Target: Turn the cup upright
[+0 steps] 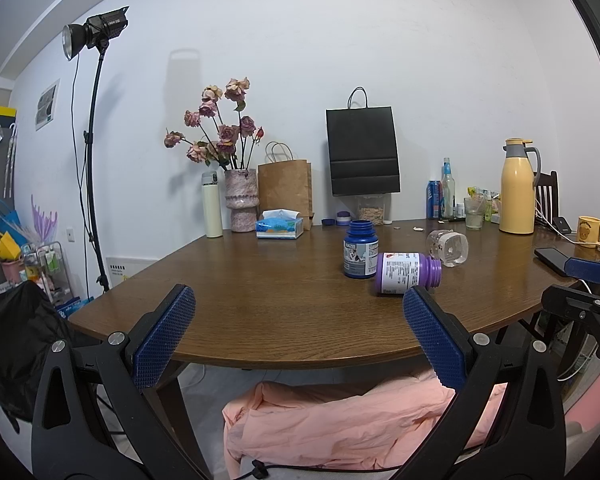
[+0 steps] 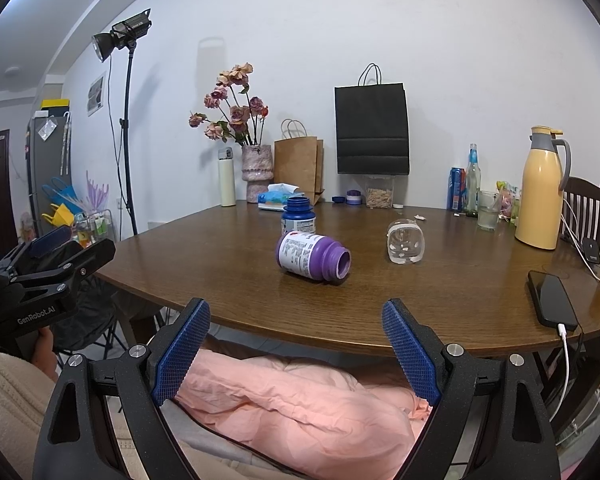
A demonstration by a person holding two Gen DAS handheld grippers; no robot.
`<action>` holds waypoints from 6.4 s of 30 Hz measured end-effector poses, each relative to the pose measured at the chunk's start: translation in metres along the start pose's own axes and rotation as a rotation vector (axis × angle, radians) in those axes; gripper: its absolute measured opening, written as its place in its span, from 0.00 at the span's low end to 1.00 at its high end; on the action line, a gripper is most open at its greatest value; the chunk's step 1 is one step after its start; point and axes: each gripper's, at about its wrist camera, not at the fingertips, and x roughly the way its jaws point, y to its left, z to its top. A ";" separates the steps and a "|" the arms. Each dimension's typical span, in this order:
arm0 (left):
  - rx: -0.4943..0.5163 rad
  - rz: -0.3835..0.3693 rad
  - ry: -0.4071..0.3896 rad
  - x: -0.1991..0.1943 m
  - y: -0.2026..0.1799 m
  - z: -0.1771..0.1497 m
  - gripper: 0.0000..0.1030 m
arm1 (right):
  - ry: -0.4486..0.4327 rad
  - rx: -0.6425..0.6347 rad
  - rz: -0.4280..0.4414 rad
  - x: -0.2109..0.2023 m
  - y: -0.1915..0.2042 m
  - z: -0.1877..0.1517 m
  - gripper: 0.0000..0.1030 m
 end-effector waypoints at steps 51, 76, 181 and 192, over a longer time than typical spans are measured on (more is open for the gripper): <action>-0.037 -0.442 0.626 0.272 -0.047 0.033 0.59 | 0.415 -0.252 0.348 0.249 -0.015 0.043 0.66; 0.063 -0.231 0.626 0.264 -0.018 0.027 0.32 | 0.343 -0.029 0.379 0.247 -0.035 0.041 0.71; 0.010 -0.165 0.580 0.312 -0.027 0.026 0.93 | 0.260 -0.057 0.205 0.316 -0.045 0.125 0.80; -0.055 -0.108 0.420 0.248 -0.019 0.057 0.98 | 0.278 -0.047 0.017 0.236 -0.071 0.116 0.80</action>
